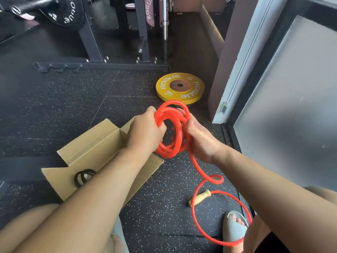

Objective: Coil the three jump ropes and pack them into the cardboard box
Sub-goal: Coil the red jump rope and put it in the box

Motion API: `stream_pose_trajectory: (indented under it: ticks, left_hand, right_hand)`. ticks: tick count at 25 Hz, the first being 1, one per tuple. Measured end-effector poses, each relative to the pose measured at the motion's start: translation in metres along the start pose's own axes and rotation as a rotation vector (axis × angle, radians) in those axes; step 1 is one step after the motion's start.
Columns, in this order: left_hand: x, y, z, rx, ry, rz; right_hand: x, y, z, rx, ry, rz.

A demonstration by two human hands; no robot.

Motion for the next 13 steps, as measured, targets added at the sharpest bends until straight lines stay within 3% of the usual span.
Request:
stream_pose_trajectory:
  ticks: [3,6,9,13]
  left_hand:
    - [-0.004,0.003,-0.003,-0.054,0.260,0.000]
    - [0.000,0.006,-0.001,-0.029,0.261,-0.023]
    - [0.008,0.008,0.009,0.111,-0.216,-0.041]
    - [-0.005,-0.009,0.021,0.434,-0.989,-0.129]
  right_hand:
    - [0.006,-0.001,0.007,-0.030,-0.101,-0.091]
    - [0.002,0.000,0.006,-0.109,-0.122,-0.105]
    - [0.013,0.000,-0.012,-0.251,-0.135,-0.123]
    - [0.020,0.001,-0.016,-0.140,0.062,-0.026]
Point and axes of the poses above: each hand's wrist, its own y-axis towards the middle knuckle, its own z-axis out of the palm, x = y × z, the point moved 7 cm from there along y, towards the middle knuckle, and after that the axes turned 5 degrees about z, right-handed, at the moved point
